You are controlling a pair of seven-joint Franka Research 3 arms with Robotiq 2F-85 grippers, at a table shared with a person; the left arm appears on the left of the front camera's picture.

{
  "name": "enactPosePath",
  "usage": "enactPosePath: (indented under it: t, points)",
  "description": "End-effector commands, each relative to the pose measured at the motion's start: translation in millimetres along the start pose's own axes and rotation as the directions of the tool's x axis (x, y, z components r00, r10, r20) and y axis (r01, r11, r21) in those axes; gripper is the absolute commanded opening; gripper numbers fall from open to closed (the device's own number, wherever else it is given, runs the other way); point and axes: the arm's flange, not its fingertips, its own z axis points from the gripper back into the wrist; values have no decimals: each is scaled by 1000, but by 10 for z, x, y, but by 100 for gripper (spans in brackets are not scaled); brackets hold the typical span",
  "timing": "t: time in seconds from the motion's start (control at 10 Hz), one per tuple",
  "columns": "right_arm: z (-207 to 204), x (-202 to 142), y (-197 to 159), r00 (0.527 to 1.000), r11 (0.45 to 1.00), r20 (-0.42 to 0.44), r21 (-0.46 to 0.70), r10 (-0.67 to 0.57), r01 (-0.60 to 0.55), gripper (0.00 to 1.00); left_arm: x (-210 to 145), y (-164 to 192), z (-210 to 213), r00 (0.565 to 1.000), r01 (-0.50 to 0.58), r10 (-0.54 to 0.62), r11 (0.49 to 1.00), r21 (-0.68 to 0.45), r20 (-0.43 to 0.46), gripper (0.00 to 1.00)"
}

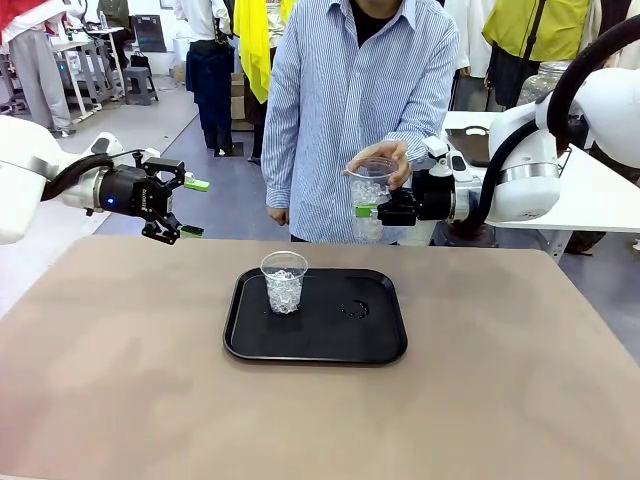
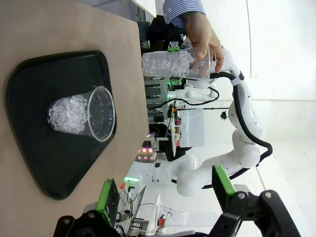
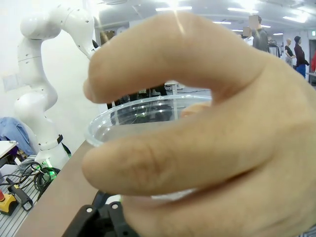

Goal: Pour the drink into the iced cup.
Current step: Open the gripper to release the iced cup you were holding.

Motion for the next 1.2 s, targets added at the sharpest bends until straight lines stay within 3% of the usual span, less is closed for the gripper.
enactPosePath:
  t: [0.0,0.5,0.6,0.7,1.1]
  points:
    - [-10,38,15,1000,1000,15,-3,15,-15,68,-58,-6,5,1000,15,-15,1000,1,8,100]
    - [-1,3,1,1000,1000,1,1,0,0,68,-58,-6,5,1000,15,-15,1000,1,8,100]
    - [33,-7,8,1000,1000,8,12,-16,15,87,-58,-6,5,1000,15,-15,1000,1,8,100]
    - [77,-18,18,999,999,15,26,-34,34,100,-58,-6,5,1000,15,-15,1000,1,8,100]
    - [380,-84,100,998,998,25,1,-62,62,100,-58,-6,5,1000,15,-15,1000,1,8,100]
